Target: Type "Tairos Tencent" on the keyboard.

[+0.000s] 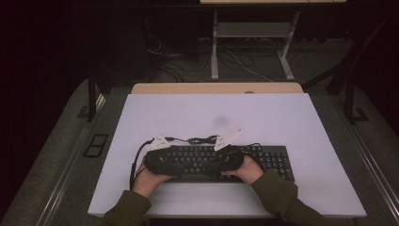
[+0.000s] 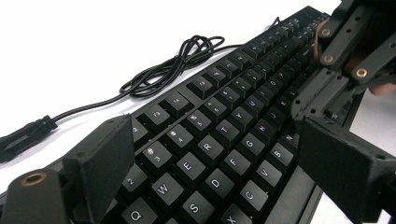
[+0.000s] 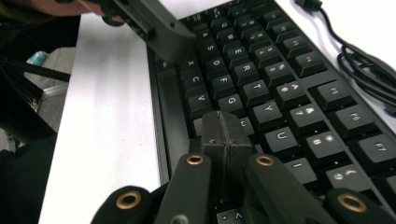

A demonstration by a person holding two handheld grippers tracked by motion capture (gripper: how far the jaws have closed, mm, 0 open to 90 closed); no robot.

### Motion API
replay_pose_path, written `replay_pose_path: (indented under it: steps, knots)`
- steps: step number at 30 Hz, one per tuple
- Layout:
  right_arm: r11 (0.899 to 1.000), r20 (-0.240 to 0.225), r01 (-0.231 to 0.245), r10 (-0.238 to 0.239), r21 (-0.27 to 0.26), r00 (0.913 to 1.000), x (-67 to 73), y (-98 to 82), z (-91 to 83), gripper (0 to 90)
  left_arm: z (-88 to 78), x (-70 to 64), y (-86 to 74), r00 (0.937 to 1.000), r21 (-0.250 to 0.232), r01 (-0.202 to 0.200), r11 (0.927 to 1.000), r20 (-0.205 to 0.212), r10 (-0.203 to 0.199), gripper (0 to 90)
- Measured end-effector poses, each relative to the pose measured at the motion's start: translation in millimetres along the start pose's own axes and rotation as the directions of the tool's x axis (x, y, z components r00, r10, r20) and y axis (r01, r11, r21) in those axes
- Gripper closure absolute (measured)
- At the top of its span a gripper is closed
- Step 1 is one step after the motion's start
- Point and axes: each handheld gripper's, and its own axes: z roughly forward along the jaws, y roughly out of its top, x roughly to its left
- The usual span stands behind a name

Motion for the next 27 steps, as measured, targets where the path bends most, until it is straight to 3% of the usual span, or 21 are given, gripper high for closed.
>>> replay_pose_path:
  steps: [4,13,27]
  knots:
    - [0.999,0.007,0.025,-0.025,0.021,0.9997,-0.8,-0.5,2.0,89.3,0.2,0.3,-0.2,1.0,0.004,0.001,1.0,0.0,-0.001,10.3]
    - [0.998,0.018,0.035,-0.035,0.049,0.9992,1.1,-1.2,6.7,89.3,0.1,0.4,-0.5,1.0,0.007,0.001,1.0,-0.001,-0.001,10.4]
    - [0.999,0.008,0.025,-0.025,0.024,0.9997,0.5,-0.2,3.6,89.3,-0.4,0.3,-0.3,1.0,0.005,-0.001,1.0,-0.003,0.001,10.9]
